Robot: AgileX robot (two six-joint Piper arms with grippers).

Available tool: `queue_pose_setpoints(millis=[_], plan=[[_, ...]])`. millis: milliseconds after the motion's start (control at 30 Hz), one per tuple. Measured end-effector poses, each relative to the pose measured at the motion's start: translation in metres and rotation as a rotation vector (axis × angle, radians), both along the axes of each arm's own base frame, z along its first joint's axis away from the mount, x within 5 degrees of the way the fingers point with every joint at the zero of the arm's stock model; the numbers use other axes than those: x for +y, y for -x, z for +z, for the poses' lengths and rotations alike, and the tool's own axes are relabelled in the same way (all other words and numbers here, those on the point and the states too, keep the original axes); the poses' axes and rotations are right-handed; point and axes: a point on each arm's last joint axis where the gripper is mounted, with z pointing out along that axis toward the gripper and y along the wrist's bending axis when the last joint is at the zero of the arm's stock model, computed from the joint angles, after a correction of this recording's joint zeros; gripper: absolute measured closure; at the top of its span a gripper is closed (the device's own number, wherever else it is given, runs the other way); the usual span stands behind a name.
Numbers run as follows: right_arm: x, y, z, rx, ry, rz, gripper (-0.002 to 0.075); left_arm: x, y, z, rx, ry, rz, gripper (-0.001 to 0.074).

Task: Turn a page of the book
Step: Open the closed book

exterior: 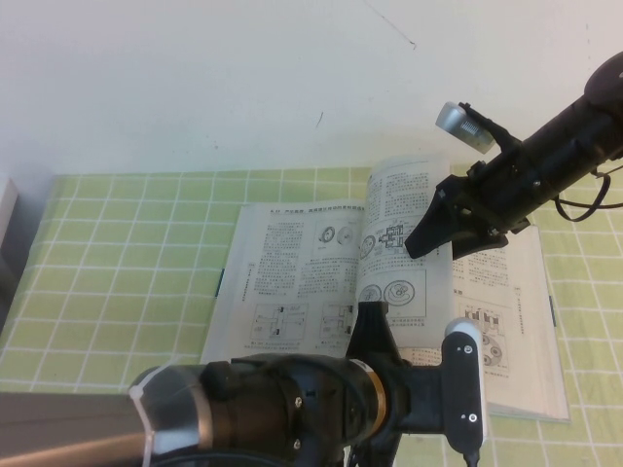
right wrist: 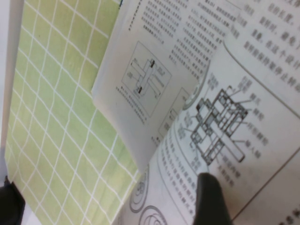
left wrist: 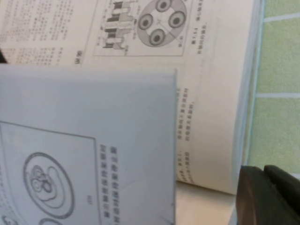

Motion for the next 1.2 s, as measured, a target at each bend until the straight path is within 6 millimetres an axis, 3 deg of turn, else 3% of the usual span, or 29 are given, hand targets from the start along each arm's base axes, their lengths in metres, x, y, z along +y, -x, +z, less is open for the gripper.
queue_pose_setpoints(millis=[833,1200], plan=[[0.0,0.0,0.0,0.007,0.001,-0.007,0.033,-0.004,-0.008,0.001,-0.079,0.053,0.03,0.0738],[0.0,0.0,0.0,0.01,0.001,-0.01,0.033,-0.003,-0.011,0.003,0.005,0.188,0.227,0.0738]])
